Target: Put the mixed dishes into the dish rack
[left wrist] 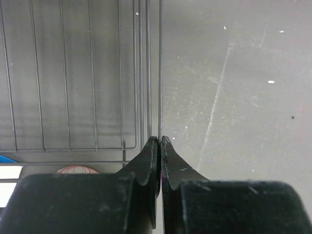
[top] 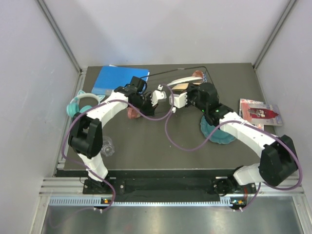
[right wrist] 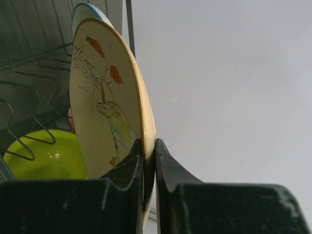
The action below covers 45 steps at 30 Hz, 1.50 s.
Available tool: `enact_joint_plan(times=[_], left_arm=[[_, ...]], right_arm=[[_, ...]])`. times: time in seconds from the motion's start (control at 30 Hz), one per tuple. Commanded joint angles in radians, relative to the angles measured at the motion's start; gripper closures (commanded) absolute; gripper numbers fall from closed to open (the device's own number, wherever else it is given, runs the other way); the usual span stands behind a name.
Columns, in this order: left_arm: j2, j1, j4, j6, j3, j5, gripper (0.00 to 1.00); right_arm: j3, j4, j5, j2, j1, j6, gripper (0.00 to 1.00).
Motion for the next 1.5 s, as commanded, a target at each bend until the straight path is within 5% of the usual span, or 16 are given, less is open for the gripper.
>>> enact_joint_plan(times=[0.0, 0.57, 0.8, 0.83, 1.2, 1.47], left_arm=[[-0.002, 0.022, -0.224, 0.049, -0.058, -0.066, 1.0], [0.001, 0.024, -0.271, 0.091, -0.034, -0.077, 1.0], [-0.001, 0.036, -0.261, 0.074, -0.003, -0.071, 1.0], [-0.001, 0.039, -0.259, 0.069, 0.0, -0.069, 1.0], [0.012, 0.047, -0.25, 0.045, 0.021, -0.075, 0.99], [0.021, 0.057, -0.242, 0.029, 0.044, -0.086, 1.0]], right_arm=[[0.126, 0.14, -0.028, 0.039, -0.014, -0.002, 1.0], [0.238, 0.22, -0.029, 0.201, -0.038, -0.091, 1.0], [0.21, 0.249, -0.005, 0.216, -0.044, -0.027, 0.58], [0.204, 0.256, 0.004, 0.214, -0.044, -0.022, 0.33], [0.094, 0.325, 0.096, 0.08, -0.049, -0.002, 0.16], [-0.107, 0.304, 0.167, -0.166, -0.06, 0.057, 0.01]])
